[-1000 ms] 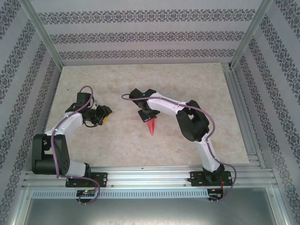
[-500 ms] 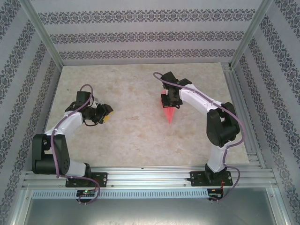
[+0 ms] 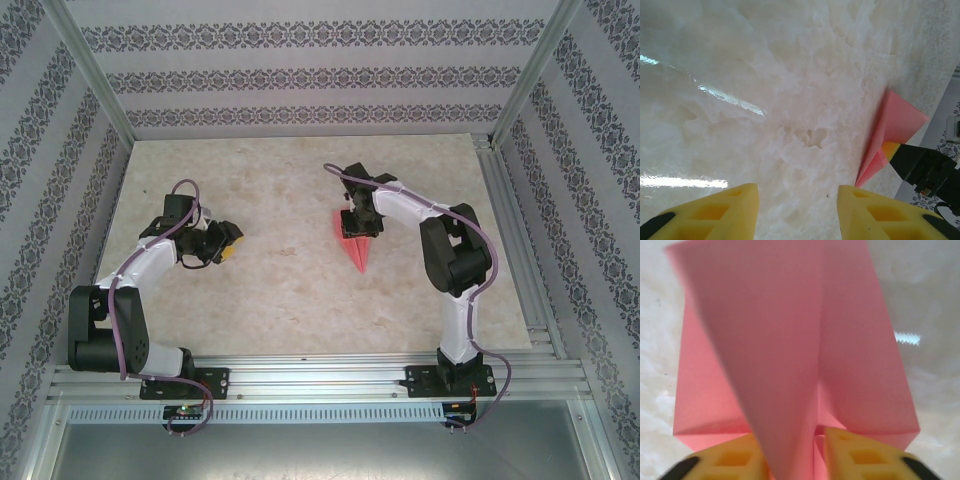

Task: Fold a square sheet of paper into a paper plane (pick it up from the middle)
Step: Turn over the paper plane at the center of the table, then reset both arms

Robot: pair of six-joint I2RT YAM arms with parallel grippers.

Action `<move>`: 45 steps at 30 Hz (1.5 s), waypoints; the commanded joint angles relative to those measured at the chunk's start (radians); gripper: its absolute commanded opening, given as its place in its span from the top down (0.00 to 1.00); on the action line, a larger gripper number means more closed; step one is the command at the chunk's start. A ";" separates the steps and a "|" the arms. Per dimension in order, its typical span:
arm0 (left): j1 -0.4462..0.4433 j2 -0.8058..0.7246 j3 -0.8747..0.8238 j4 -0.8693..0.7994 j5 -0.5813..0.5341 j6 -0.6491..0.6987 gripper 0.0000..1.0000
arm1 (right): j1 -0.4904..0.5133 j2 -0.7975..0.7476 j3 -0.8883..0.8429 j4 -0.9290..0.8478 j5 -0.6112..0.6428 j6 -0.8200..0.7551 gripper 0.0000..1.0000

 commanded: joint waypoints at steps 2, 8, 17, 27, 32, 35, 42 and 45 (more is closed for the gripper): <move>-0.020 -0.035 0.031 0.018 0.008 0.004 0.53 | -0.011 -0.123 0.032 -0.021 0.008 -0.009 0.61; -0.030 -0.142 0.047 0.000 -0.145 0.099 0.43 | -0.043 -0.412 -0.059 0.013 0.172 -0.028 0.02; -0.030 -0.377 -0.129 0.236 -0.731 0.463 0.00 | -0.250 -1.002 -0.748 0.599 0.546 -0.096 0.02; -0.031 -0.142 -0.346 0.843 -0.736 0.754 0.00 | -0.433 -0.828 -1.084 1.181 0.395 -0.274 0.02; -0.032 0.031 -0.325 1.030 -0.643 0.837 0.00 | -0.452 -0.688 -1.140 1.613 0.309 -0.287 0.02; -0.023 0.127 -0.351 1.147 -0.583 0.854 0.00 | -0.458 -0.542 -1.166 1.813 0.190 -0.310 0.02; -0.036 0.155 -0.414 1.289 -0.654 0.841 0.00 | -0.448 -0.503 -1.178 1.848 0.282 -0.291 0.02; -0.042 0.147 -0.415 1.274 -0.665 0.844 0.00 | -0.445 -0.505 -1.180 1.856 0.300 -0.289 0.02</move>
